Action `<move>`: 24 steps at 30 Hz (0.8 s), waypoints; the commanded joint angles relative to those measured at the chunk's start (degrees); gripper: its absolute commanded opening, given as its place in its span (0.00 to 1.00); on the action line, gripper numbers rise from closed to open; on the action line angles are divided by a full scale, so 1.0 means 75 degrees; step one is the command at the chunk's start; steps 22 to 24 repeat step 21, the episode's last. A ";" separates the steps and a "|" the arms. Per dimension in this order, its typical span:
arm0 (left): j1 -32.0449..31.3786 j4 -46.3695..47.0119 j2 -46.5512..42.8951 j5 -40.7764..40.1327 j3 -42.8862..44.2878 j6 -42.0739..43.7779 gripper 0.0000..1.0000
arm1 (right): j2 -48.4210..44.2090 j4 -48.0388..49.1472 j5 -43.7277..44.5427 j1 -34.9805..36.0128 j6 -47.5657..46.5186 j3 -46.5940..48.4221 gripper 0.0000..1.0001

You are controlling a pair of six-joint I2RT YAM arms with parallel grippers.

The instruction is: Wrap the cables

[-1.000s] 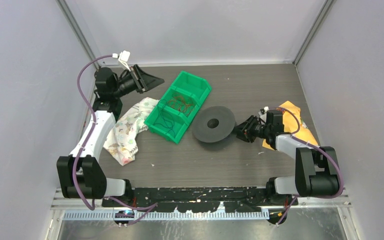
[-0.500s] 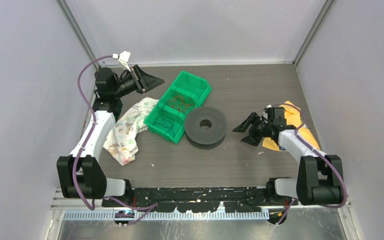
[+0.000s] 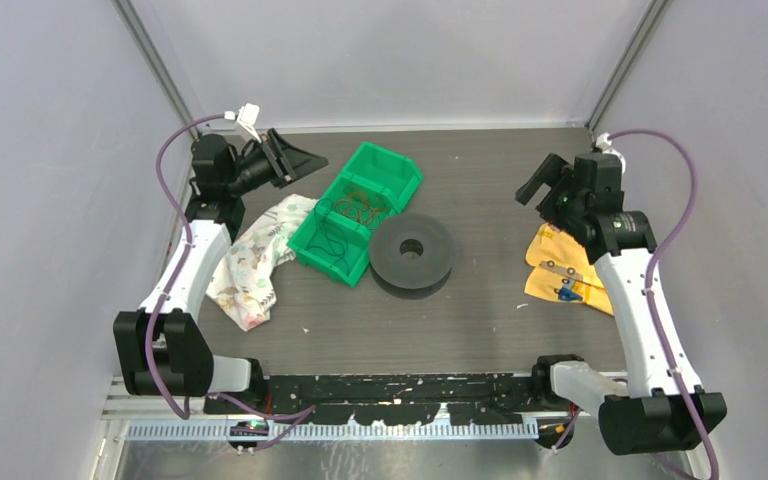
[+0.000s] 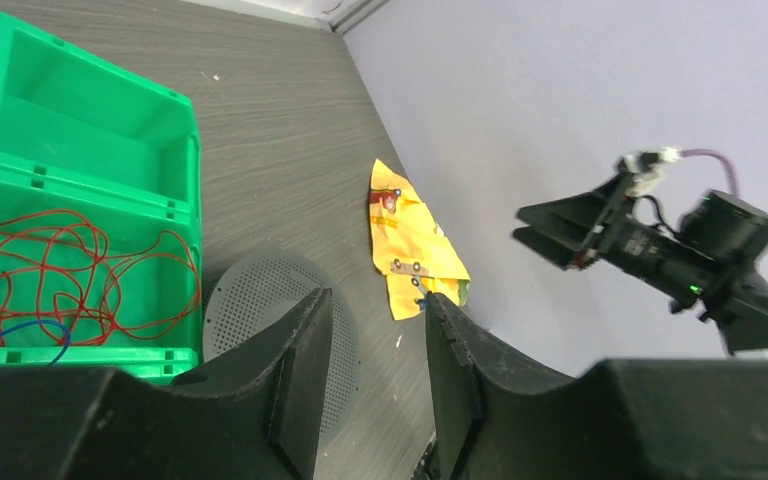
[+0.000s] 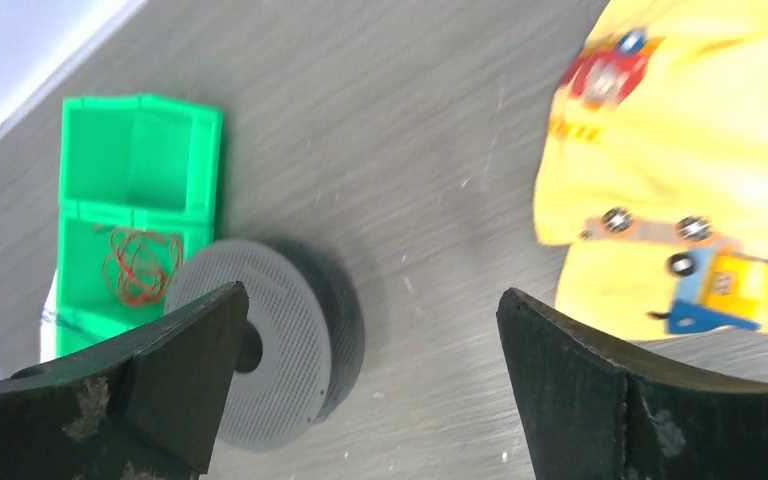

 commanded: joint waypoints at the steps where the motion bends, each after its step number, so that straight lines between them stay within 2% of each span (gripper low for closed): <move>1: 0.0036 -0.0425 0.0107 -0.0036 0.0667 -0.0062 0.42 | -0.0094 -0.1268 0.3205 0.0708 -0.0974 0.1572 1.00; 5: 0.0036 -0.0581 0.0458 0.0808 0.1314 -0.0103 0.46 | 0.0250 -0.1900 0.4771 0.1145 -0.1069 0.2438 1.00; 8: 0.0036 -0.0505 0.0446 0.0716 0.1315 -0.0076 0.49 | 0.0237 -0.1963 0.5243 0.1171 -0.0992 0.2329 1.00; 13: 0.0036 -0.1370 0.0296 0.0715 0.1453 0.0534 0.52 | -0.0036 -0.1495 0.5163 0.1162 -0.0892 0.1620 1.00; 17: 0.0036 -0.2068 0.0162 0.0439 0.1370 0.0818 0.54 | -0.0056 -0.1343 0.5018 0.1160 -0.0707 0.1607 1.00; 24: 0.0036 -0.2086 0.0235 0.0633 0.1352 0.0768 0.54 | -0.0164 -0.1161 0.5020 0.1160 -0.0683 0.1574 1.00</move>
